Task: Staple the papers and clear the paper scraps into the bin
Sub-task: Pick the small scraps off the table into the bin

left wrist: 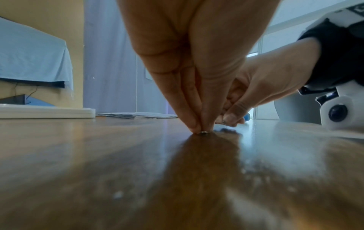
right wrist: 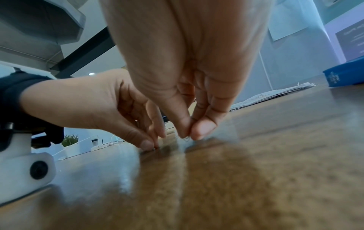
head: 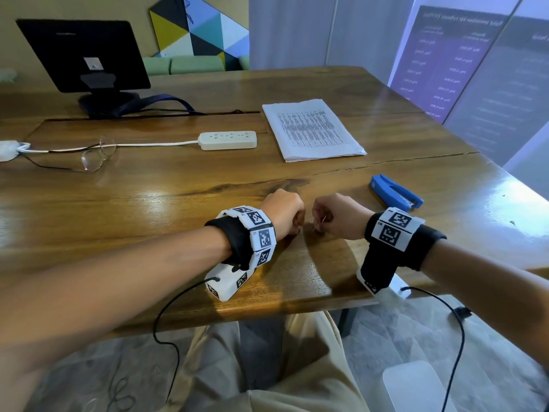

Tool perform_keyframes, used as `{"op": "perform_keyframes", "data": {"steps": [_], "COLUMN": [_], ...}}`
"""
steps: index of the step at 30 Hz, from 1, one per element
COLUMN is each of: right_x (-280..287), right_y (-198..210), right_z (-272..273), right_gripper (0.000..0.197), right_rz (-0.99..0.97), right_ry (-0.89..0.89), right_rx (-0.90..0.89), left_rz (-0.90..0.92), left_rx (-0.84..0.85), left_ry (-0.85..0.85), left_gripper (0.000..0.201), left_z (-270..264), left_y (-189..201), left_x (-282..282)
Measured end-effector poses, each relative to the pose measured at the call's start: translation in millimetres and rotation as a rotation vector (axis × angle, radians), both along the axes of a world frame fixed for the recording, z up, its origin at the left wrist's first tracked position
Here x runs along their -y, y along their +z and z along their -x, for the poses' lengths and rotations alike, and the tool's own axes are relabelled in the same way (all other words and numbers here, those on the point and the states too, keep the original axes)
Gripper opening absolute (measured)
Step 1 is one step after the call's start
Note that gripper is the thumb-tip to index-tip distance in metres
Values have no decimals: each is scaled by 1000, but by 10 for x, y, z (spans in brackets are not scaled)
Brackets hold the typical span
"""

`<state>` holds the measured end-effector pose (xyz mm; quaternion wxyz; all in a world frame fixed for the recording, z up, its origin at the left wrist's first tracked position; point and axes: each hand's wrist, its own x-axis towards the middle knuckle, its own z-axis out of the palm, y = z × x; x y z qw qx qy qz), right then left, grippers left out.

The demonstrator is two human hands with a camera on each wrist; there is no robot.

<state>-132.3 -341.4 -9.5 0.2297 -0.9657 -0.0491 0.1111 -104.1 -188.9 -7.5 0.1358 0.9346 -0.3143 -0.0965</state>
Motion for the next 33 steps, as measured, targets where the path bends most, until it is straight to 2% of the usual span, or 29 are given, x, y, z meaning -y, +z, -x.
{"op": "perform_keyframes", "data": {"steps": [9, 13, 17, 22, 24, 29, 33], "right_x": [-2, 51, 100, 280, 387, 723, 1068], "right_y": [35, 24, 11, 16, 29, -9, -114], "right_z": [30, 79, 161, 276, 373, 787, 1299], "right_gripper": [23, 27, 28, 29, 29, 31, 32], "right_rz": [16, -8, -60, -191, -297, -634, -778], "right_ry": [-9, -36, -73, -110, -131, -221, -345], "right_rx": [15, 29, 53, 72, 76, 81, 73], "left_rz": [-196, -213, -91, 288, 413, 617, 600], "left_rx": [69, 59, -90, -351, -429, -675, -759], "left_ry": [-136, -152, -119, 119, 142, -15, -168], "left_gripper": [17, 21, 35, 38, 36, 33, 36], "left_z": [-13, -50, -149, -252, -228, 110, 561], "left_y": [17, 22, 21, 83, 157, 286, 164], "left_x": [95, 137, 110, 21, 60, 443, 939]}}
